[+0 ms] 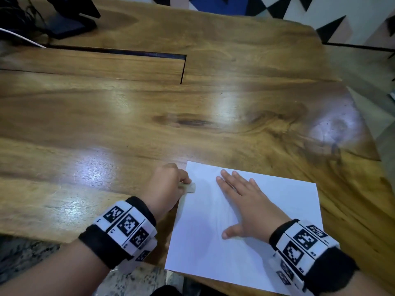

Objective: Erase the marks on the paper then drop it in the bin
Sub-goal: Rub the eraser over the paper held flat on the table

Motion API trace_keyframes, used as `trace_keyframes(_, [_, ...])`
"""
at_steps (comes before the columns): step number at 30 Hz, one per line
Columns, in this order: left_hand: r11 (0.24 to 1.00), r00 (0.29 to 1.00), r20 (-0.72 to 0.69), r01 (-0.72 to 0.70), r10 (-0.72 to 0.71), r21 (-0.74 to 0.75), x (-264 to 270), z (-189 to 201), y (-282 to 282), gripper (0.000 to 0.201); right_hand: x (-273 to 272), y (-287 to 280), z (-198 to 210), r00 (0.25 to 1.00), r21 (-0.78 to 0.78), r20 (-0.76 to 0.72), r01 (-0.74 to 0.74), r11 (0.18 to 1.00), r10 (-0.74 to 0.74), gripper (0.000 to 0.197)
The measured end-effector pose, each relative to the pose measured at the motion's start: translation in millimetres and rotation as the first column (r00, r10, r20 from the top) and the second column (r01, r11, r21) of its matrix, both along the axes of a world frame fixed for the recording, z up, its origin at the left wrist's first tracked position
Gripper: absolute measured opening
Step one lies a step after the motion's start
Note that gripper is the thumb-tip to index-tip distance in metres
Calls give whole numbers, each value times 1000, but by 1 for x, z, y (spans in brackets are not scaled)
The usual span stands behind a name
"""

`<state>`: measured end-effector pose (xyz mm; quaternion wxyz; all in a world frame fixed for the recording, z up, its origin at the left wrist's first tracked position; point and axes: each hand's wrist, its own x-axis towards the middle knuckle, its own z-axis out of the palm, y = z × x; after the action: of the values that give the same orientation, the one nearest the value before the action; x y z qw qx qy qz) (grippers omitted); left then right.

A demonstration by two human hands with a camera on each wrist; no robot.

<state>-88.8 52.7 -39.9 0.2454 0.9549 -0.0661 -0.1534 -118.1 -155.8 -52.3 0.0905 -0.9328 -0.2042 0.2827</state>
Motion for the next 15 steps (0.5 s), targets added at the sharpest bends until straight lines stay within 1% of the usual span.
trace_keyframes(3, [1000, 999, 30, -11, 12, -19, -4, -4, 1, 17, -1, 7, 1, 998, -26, 51, 31, 999, -30, 115])
trace_keyframes(6, [999, 1000, -10, -29, 28, -21, 0, -1, 0, 10, 6, 11, 4, 993, -73, 115, 24, 997, -16, 109])
trace_keyframes(8, [996, 997, -41, -65, 62, -57, 7, 4, -3, 11, 16, 14, 6, 989, -100, 148, -1, 995, 16, 107])
trace_keyframes(11, [992, 996, -7, -89, 88, -86, 23, 7, -15, 14, 23, 18, 5, 986, -142, 161, -20, 990, 43, 107])
trace_keyframes(15, [995, 996, 27, -80, 82, -54, 31, 3, -24, 15, 22, 19, 2, 988, -154, 153, -8, 988, 32, 107])
